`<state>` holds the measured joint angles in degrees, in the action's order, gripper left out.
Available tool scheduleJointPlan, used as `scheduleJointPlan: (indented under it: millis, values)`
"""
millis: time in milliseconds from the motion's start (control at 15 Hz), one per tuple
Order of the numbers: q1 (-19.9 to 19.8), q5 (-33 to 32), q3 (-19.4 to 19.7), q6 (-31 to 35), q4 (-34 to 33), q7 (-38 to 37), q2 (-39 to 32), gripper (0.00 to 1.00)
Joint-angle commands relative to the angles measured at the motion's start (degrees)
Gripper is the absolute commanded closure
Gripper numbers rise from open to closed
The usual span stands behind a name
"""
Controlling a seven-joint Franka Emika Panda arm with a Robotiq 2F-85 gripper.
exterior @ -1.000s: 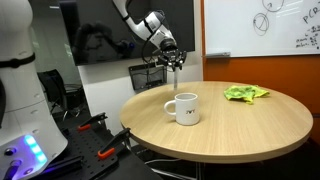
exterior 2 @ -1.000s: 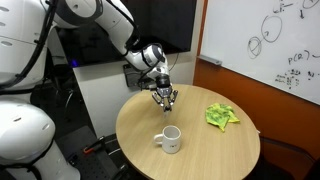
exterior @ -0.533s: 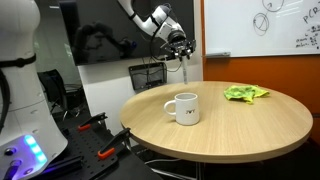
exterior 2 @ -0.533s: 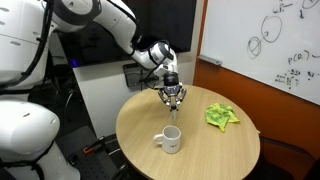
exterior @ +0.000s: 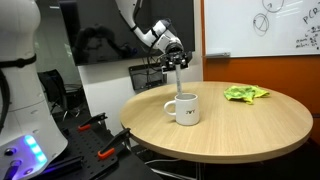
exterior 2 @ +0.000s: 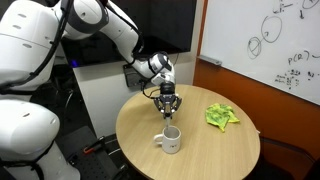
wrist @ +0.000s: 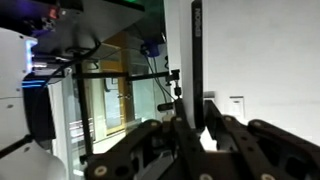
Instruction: Put the marker in the mug cup
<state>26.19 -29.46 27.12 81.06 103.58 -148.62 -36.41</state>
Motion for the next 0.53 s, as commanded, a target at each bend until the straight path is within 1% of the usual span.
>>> scheduleJointPlan:
  millis: [0, 133, 200, 267, 333, 400, 467]
  values:
    - [-8.32, -2.21, -8.66, -4.44, -4.09, 0.28, -1.93, 0.93]
    - [-11.92, -2.45, -12.14, -4.87, -6.26, 1.21, -4.39, 0.93]
    - [-13.35, -2.42, -13.23, -4.77, -7.18, 1.01, -5.49, 0.93]
    - [-14.26, -2.71, -13.96, -4.86, -7.95, 0.6, -6.45, 0.56]
    - [-14.9, -3.06, -14.44, -4.81, -8.72, 0.25, -7.34, 0.46]
    - [-15.29, -3.63, -14.79, -4.68, -9.05, 0.34, -7.65, 0.41]
    - [-15.48, -3.89, -15.0, -4.77, -9.31, -0.19, -7.74, 0.32]
